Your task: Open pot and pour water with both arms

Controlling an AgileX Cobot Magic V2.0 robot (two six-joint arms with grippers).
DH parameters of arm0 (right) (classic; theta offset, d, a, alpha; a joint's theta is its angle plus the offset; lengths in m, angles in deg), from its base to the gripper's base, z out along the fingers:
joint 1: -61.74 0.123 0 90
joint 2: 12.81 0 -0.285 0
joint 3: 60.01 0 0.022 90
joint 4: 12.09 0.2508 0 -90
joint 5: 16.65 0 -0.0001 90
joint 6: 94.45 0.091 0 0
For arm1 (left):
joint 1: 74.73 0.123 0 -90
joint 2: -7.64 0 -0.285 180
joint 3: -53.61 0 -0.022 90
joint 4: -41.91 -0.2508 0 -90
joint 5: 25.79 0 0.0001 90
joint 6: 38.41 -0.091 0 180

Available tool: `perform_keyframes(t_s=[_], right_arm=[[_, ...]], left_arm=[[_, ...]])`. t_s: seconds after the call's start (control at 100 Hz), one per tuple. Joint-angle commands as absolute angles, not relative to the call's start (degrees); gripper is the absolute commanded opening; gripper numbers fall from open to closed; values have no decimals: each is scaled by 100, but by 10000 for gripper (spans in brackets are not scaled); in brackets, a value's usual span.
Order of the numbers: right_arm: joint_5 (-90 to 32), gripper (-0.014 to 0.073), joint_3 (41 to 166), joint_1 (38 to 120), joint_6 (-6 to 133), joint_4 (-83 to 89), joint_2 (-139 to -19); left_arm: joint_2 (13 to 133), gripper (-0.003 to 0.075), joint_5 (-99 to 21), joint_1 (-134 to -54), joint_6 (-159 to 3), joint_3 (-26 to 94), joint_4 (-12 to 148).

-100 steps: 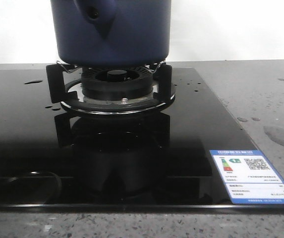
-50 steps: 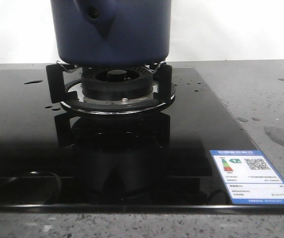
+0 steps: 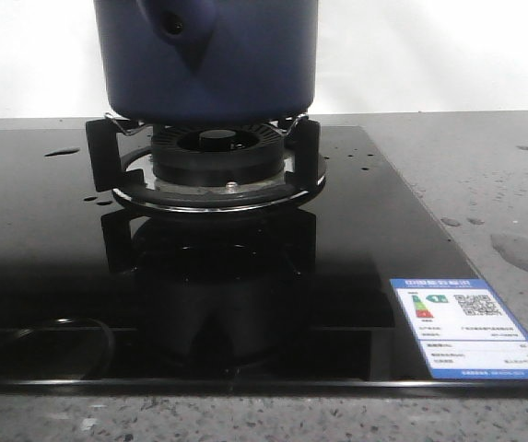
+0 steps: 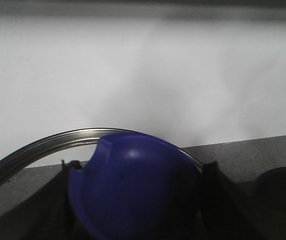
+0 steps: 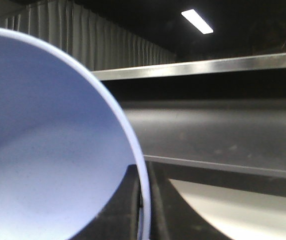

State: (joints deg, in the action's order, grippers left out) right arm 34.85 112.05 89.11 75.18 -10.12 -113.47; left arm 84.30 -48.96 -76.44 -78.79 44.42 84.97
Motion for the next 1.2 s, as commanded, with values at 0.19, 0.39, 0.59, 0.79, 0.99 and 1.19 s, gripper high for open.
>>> perform_keyframes(t_s=[0.19, 0.39, 0.59, 0.79, 0.99, 1.19], right_arm=[[3995, -46, 11382, 8921, 7507, -1103, -11092], [3995, -46, 11382, 8921, 7507, -1103, -11092], [3960, -46, 11382, 8921, 7507, -1103, -11092], [3572, -46, 11382, 8921, 7507, -1103, -11077], [1881, -46, 11557, 8895, 7495, -1093, -10722], [-1354, -46, 12316, 8604, 7495, -1093, -10238]], left_arm=[[8286, 339, -4483, -7634, -7860, 4649, 8721], [8286, 339, -4472, -7634, -7860, 4649, 8721], [8286, 339, -4472, -7634, -7860, 4649, 8721], [8286, 339, -4472, -7634, -7860, 4649, 8734], [8274, 339, -4565, -7634, -7860, 4719, 8887], [8225, 339, -4958, -7634, -8310, 4819, 9593]])
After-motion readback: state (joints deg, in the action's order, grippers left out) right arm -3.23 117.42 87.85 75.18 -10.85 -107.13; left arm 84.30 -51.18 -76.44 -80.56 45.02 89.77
